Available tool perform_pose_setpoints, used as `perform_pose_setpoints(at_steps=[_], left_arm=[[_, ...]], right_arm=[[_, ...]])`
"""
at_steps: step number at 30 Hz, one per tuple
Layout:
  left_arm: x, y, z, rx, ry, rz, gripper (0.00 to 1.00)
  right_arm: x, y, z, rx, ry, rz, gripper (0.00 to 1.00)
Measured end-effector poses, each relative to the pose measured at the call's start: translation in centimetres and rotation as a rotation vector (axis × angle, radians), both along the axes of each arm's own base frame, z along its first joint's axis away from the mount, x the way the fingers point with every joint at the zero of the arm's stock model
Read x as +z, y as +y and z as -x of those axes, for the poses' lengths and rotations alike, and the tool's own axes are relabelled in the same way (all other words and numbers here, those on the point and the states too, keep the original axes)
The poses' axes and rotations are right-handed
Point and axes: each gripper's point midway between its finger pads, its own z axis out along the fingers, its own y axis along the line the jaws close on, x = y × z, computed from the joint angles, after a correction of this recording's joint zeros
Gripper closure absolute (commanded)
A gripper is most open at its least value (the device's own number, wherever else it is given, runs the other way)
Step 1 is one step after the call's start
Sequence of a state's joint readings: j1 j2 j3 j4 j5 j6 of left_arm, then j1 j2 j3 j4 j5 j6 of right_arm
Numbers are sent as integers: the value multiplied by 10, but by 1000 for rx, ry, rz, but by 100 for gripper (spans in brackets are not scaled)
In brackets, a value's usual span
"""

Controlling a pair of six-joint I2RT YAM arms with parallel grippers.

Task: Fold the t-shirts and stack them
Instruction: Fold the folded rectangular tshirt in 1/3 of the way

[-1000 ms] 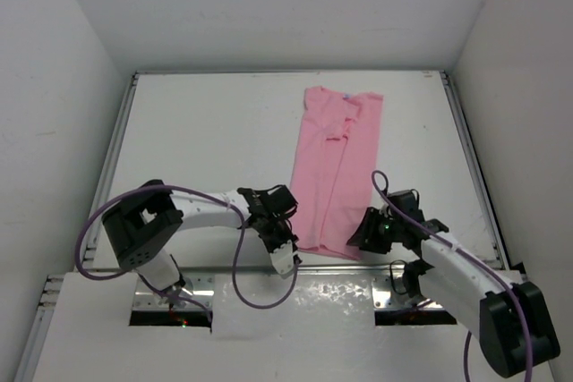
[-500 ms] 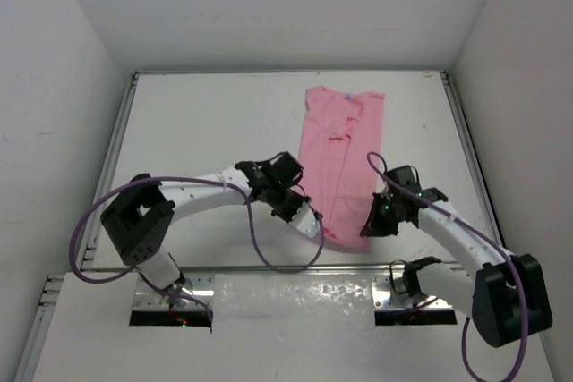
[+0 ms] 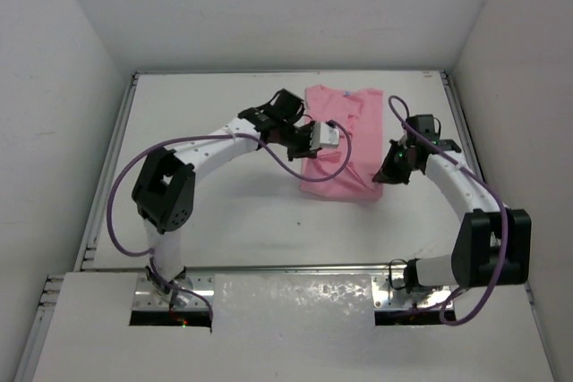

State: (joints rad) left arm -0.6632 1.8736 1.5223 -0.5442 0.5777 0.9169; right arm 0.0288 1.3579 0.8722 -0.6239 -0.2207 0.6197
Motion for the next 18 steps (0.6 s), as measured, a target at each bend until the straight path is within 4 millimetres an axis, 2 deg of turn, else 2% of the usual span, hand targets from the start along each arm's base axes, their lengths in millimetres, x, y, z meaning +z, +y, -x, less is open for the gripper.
perform_pose_setpoints(at_steps=[6, 13, 18], left_arm=[[-2, -7, -48, 128, -24, 26, 100], [0, -12, -83, 227, -70, 47, 100], [-16, -10, -98, 279, -77, 36, 100]], right_arm=[[6, -18, -45, -44, -44, 12, 100], [-4, -27, -90, -63, -48, 9, 100], [-15, -29, -106, -67, -41, 9, 100]])
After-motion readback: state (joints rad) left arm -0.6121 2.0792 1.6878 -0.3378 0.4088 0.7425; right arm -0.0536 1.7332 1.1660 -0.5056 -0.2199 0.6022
